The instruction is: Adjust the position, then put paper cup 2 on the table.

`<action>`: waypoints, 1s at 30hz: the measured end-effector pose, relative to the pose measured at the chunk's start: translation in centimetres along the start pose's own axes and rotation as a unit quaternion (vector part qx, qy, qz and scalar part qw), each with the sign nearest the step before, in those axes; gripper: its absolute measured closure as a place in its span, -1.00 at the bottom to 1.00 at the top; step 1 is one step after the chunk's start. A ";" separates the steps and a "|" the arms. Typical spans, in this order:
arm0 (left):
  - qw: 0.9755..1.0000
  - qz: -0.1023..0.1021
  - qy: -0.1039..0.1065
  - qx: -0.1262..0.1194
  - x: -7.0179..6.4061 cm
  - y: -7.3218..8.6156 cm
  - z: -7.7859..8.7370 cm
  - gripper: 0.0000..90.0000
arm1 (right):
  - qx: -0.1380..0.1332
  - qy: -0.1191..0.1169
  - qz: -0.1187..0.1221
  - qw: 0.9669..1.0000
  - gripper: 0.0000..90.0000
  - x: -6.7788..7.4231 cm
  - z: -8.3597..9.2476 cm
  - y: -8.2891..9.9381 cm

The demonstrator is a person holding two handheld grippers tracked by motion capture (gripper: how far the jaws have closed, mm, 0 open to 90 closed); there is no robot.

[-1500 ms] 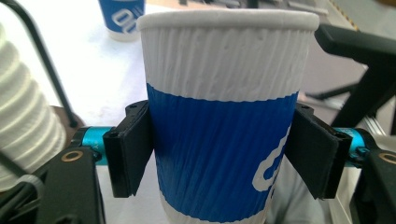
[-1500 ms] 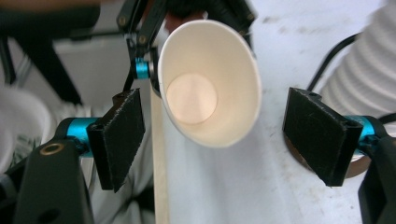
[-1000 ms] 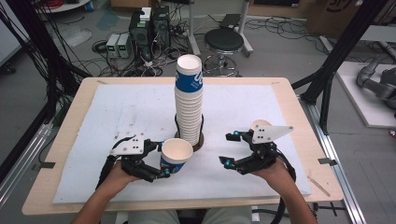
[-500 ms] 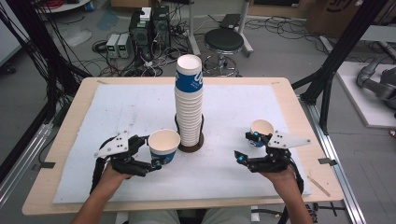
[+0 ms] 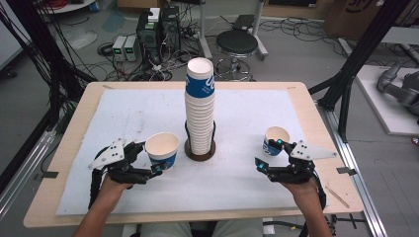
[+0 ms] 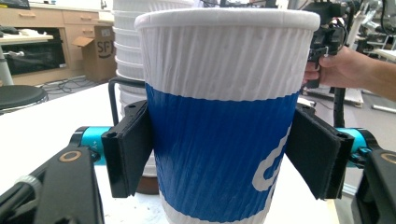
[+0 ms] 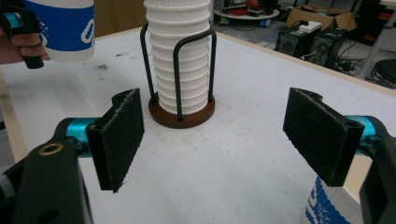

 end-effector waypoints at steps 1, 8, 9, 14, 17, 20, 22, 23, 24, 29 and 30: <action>1.000 0.001 -0.002 -0.003 0.1 0.0 0.1 -0.40 | -0.003 0.002 0.002 1.000 -0.53 -0.1 0.0 0.0; 1.000 0.005 -0.008 -0.015 0.3 -0.1 0.6 -0.40 | -0.006 0.001 -0.017 1.000 -0.53 -0.2 0.1 0.3; 1.000 0.005 -0.010 -0.018 0.3 -0.2 0.6 -0.40 | -0.004 0.000 -0.018 1.000 -0.53 -0.1 0.1 0.4; 1.000 0.008 -0.012 -0.023 0.3 -0.3 0.8 -0.41 | -0.005 0.000 -0.014 1.000 -0.53 -0.1 0.0 0.4; 0.999 0.009 -0.015 -0.027 0.5 -0.3 1.0 -0.41 | -0.004 0.001 -0.016 1.000 -0.53 -0.1 0.0 0.4; 0.999 0.012 -0.019 -0.033 0.7 -0.3 1.3 -0.41 | -0.004 0.000 -0.013 1.000 -0.53 -0.1 -0.1 0.5; 0.999 0.015 -0.022 -0.036 0.9 -0.2 1.4 -0.41 | -0.004 0.000 -0.014 1.000 -0.53 -0.1 -0.1 0.5; 0.999 0.015 -0.023 -0.036 1.0 -0.2 1.5 -0.41 | -0.004 -0.001 -0.014 1.000 -0.53 -0.1 -0.2 0.5; 0.999 0.018 -0.025 -0.039 1.1 -0.2 1.6 -0.41 | -0.004 -0.001 -0.014 1.000 -0.53 -0.1 -0.2 0.5; 0.998 0.021 -0.031 -0.047 1.8 0.0 2.1 -0.41 | -0.003 -0.002 -0.015 1.000 -0.53 0.0 -0.2 0.6; 0.998 0.020 -0.034 -0.048 2.0 0.0 2.2 -0.41 | -0.003 -0.002 -0.016 1.000 -0.53 0.0 -0.2 0.6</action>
Point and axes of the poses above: each handheld gripper's, and its own axes: z roughly backward along the jaws, y roughly out of its underside, x roughly to its left, the point moved 2 cm from there along -z, roughly forward along the jaws, and after that the axes turned 4 degrees about x, right-handed, at the moved point
